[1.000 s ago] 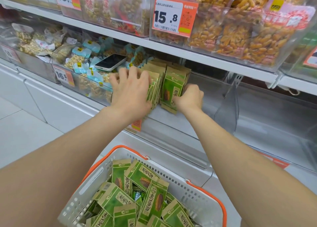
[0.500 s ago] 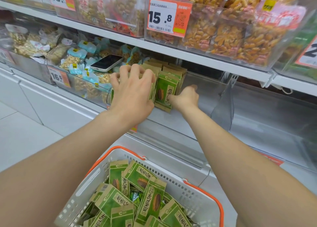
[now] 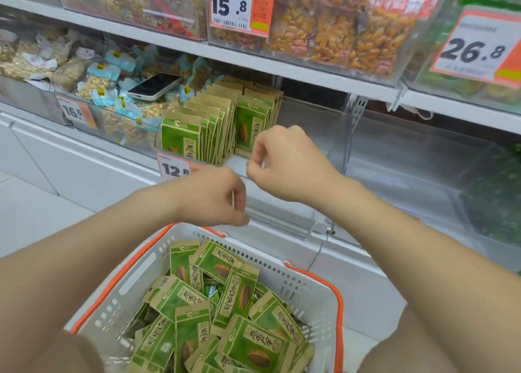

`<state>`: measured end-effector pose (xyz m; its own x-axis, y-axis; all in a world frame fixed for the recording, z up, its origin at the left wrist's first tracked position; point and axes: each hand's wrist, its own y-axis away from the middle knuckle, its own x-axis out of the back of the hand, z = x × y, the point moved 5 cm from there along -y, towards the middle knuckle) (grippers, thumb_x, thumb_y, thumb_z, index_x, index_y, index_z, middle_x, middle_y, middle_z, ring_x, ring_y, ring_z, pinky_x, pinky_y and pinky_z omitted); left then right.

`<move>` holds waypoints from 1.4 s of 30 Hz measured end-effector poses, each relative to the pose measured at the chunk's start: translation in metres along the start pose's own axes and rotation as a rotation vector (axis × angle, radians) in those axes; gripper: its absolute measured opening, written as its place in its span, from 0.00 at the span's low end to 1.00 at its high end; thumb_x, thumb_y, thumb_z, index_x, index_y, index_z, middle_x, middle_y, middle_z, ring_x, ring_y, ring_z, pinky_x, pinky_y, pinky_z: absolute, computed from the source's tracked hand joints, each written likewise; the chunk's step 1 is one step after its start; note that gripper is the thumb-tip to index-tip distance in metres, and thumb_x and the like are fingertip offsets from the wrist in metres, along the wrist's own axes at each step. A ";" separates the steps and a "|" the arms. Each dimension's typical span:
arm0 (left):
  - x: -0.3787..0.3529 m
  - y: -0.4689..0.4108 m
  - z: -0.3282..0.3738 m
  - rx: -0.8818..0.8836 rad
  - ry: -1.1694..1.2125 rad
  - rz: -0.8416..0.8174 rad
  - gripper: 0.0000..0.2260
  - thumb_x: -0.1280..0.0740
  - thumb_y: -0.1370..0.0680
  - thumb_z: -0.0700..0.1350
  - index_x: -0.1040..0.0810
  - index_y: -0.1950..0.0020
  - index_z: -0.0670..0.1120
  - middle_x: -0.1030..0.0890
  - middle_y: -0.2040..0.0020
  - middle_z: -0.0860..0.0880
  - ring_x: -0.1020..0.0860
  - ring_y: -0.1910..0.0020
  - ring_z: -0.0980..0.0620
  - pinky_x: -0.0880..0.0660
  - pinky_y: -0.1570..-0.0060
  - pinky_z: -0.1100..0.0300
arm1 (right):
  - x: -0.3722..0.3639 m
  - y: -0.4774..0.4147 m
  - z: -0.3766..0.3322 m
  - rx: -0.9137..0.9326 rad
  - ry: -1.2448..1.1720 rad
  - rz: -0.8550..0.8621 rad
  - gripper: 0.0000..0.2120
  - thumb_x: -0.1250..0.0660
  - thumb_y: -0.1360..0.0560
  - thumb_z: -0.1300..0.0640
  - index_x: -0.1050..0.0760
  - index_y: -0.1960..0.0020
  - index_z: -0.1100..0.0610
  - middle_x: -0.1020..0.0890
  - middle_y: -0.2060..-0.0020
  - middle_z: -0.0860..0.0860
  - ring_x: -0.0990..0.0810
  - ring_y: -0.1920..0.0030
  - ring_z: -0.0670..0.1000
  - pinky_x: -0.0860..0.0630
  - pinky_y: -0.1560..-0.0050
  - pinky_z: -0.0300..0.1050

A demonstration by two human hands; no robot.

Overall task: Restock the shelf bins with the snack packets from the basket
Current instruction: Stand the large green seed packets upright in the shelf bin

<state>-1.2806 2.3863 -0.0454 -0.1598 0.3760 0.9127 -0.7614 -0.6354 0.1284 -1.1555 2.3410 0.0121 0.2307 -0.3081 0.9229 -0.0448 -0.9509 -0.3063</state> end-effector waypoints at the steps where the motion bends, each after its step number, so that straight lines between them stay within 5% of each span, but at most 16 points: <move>1: -0.016 0.001 0.000 -0.003 -0.033 -0.138 0.08 0.24 0.26 0.56 0.17 0.56 0.53 0.17 0.64 0.54 0.20 0.65 0.57 0.27 0.64 0.59 | 0.003 0.009 -0.004 0.051 0.018 -0.046 0.06 0.32 0.27 0.52 0.20 0.61 0.53 0.19 0.65 0.49 0.20 0.58 0.54 0.18 0.59 0.53; 5: -0.091 0.006 0.003 -0.011 -0.266 -0.521 0.14 0.28 0.23 0.61 0.19 0.44 0.54 0.19 0.56 0.56 0.21 0.54 0.55 0.24 0.54 0.55 | -0.011 0.054 -0.006 0.195 0.075 -0.434 0.06 0.31 0.25 0.53 0.19 0.58 0.53 0.20 0.67 0.45 0.23 0.59 0.48 0.22 0.57 0.46; 8: -0.152 0.012 0.003 -0.048 -0.385 -0.699 0.20 0.32 0.21 0.61 0.19 0.40 0.46 0.18 0.48 0.50 0.21 0.48 0.47 0.22 0.47 0.49 | -0.050 0.088 0.010 0.220 0.170 -0.710 0.09 0.32 0.26 0.55 0.19 0.59 0.60 0.17 0.66 0.54 0.19 0.57 0.57 0.23 0.62 0.47; 14: -0.245 0.032 0.000 -0.087 -0.516 -0.758 0.18 0.34 0.18 0.46 0.28 0.29 0.40 0.21 0.38 0.43 0.19 0.43 0.43 0.19 0.46 0.47 | -0.095 0.138 0.028 0.283 0.390 -0.925 0.17 0.33 0.24 0.57 0.36 0.68 0.56 0.31 0.71 0.53 0.31 0.68 0.56 0.31 0.67 0.46; 19: -0.263 0.036 0.007 -0.122 -0.524 -0.670 0.22 0.32 0.21 0.33 0.31 0.27 0.39 0.26 0.36 0.42 0.22 0.42 0.44 0.23 0.48 0.55 | -0.101 0.148 0.024 0.377 0.417 -0.925 0.20 0.32 0.22 0.56 0.39 0.67 0.55 0.32 0.70 0.51 0.32 0.68 0.54 0.30 0.69 0.44; 24: -0.262 0.026 -0.001 0.006 -0.433 -0.597 0.05 0.29 0.20 0.40 0.21 0.45 0.42 0.22 0.52 0.48 0.20 0.52 0.47 0.18 0.50 0.54 | -0.096 0.144 0.026 0.405 0.409 -0.908 0.19 0.33 0.22 0.59 0.38 0.68 0.56 0.32 0.71 0.51 0.35 0.71 0.52 0.33 0.71 0.43; 26: -0.252 0.019 0.005 0.006 -0.384 -0.559 0.07 0.34 0.19 0.40 0.19 0.53 0.39 0.23 0.61 0.48 0.22 0.59 0.47 0.19 0.55 0.52 | -0.096 0.144 0.027 0.397 0.423 -0.912 0.19 0.33 0.22 0.59 0.38 0.67 0.56 0.31 0.70 0.51 0.34 0.71 0.51 0.31 0.71 0.44; 32: -0.190 -0.002 0.017 -0.088 -0.210 -0.459 0.06 0.38 0.16 0.43 0.28 0.54 0.46 0.26 0.59 0.49 0.26 0.56 0.44 0.25 0.51 0.46 | -0.098 0.137 0.035 0.293 0.370 -0.944 0.18 0.37 0.23 0.67 0.39 0.67 0.56 0.34 0.69 0.53 0.33 0.64 0.55 0.33 0.63 0.49; 35: -0.143 -0.005 0.021 -0.110 -0.119 -0.392 0.13 0.34 0.18 0.42 0.28 0.62 0.53 0.24 0.66 0.54 0.24 0.62 0.48 0.27 0.59 0.53 | -0.098 0.131 0.036 0.239 0.313 -0.967 0.19 0.34 0.19 0.53 0.34 0.65 0.57 0.29 0.67 0.53 0.27 0.62 0.58 0.28 0.61 0.49; 37: -0.111 -0.004 0.022 -0.113 -0.043 -0.352 0.15 0.32 0.18 0.43 0.26 0.63 0.56 0.23 0.70 0.56 0.24 0.67 0.56 0.30 0.62 0.57 | -0.091 0.125 0.032 0.209 0.213 -0.986 0.18 0.33 0.19 0.44 0.29 0.60 0.55 0.21 0.65 0.53 0.20 0.61 0.58 0.24 0.60 0.48; 39: -0.083 0.001 0.021 -0.113 0.024 -0.323 0.14 0.31 0.17 0.46 0.24 0.63 0.56 0.22 0.71 0.61 0.27 0.71 0.61 0.31 0.64 0.57 | -0.083 0.118 0.030 0.113 -0.025 -0.971 0.15 0.33 0.18 0.45 0.25 0.58 0.54 0.15 0.63 0.53 0.14 0.59 0.58 0.17 0.57 0.50; 42: -0.046 0.014 0.020 -0.113 0.209 -0.245 0.13 0.32 0.15 0.46 0.18 0.59 0.52 0.18 0.67 0.58 0.22 0.68 0.57 0.25 0.65 0.60 | -0.070 0.103 0.033 -0.094 -0.360 -0.847 0.17 0.33 0.17 0.50 0.19 0.50 0.65 0.12 0.59 0.56 0.11 0.58 0.55 0.14 0.52 0.56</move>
<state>-1.2715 2.3469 -0.0778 -0.0797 0.6462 0.7590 -0.8561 -0.4344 0.2800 -1.1443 2.2653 -0.0922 0.5101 0.5038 0.6971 0.2020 -0.8580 0.4723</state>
